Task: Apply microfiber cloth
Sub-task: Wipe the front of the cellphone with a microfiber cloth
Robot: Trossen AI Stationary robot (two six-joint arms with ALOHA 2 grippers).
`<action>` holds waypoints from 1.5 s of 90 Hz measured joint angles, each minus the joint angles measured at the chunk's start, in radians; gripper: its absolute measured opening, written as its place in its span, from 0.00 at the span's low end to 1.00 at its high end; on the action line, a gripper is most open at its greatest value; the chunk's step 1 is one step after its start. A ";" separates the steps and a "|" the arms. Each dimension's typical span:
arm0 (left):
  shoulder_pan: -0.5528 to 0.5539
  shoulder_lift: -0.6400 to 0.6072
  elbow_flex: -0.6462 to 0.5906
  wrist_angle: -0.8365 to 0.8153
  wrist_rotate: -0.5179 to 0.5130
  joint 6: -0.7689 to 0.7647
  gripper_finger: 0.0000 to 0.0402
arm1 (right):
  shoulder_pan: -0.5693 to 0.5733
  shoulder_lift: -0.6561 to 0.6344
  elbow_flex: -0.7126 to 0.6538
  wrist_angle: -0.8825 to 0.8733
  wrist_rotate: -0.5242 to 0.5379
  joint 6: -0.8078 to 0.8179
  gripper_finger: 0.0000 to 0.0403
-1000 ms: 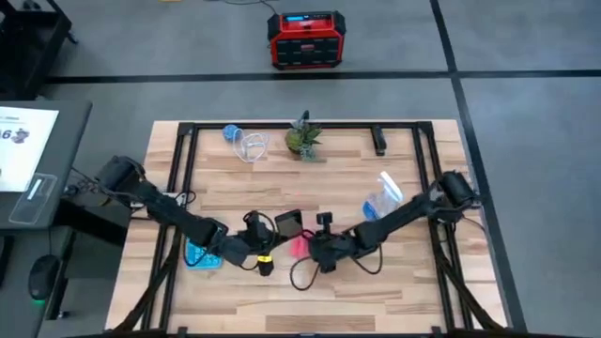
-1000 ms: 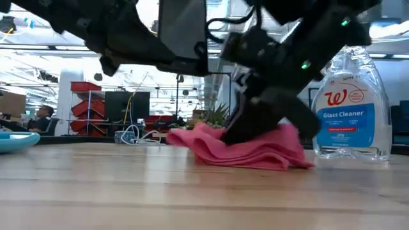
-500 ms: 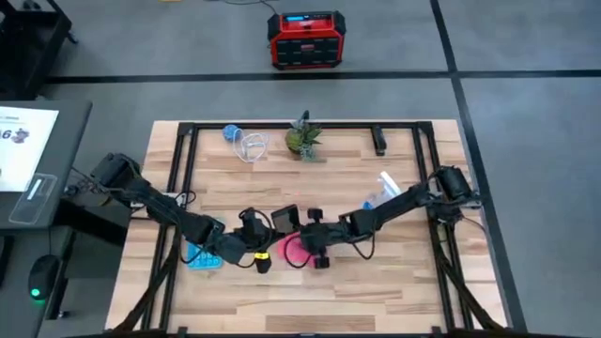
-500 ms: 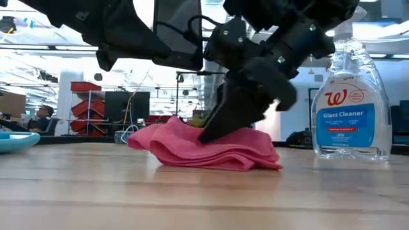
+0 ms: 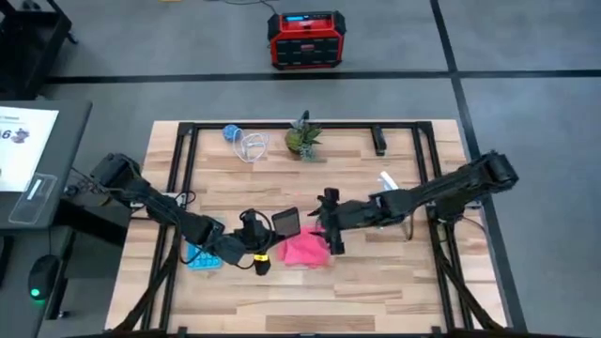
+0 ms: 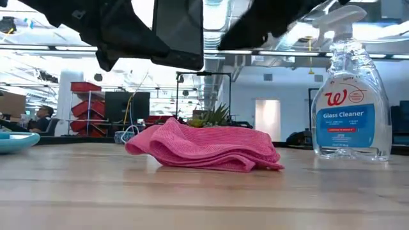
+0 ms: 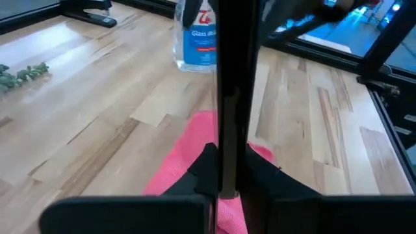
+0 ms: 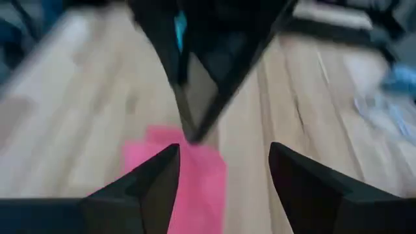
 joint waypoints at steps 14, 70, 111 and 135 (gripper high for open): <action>-0.015 0.007 0.000 0.059 0.028 0.074 0.03 | -0.033 -0.024 -0.089 0.283 -0.085 0.064 0.53; -0.027 0.013 0.000 0.146 0.035 0.186 0.03 | -0.037 0.149 -0.018 0.576 -0.307 0.116 0.48; -0.026 0.014 -0.001 0.092 0.026 0.150 0.11 | -0.033 0.144 0.053 0.375 -0.180 0.120 0.04; -0.039 0.012 -0.001 -0.073 0.035 0.030 0.31 | -0.037 0.145 0.001 0.324 -0.109 0.149 0.03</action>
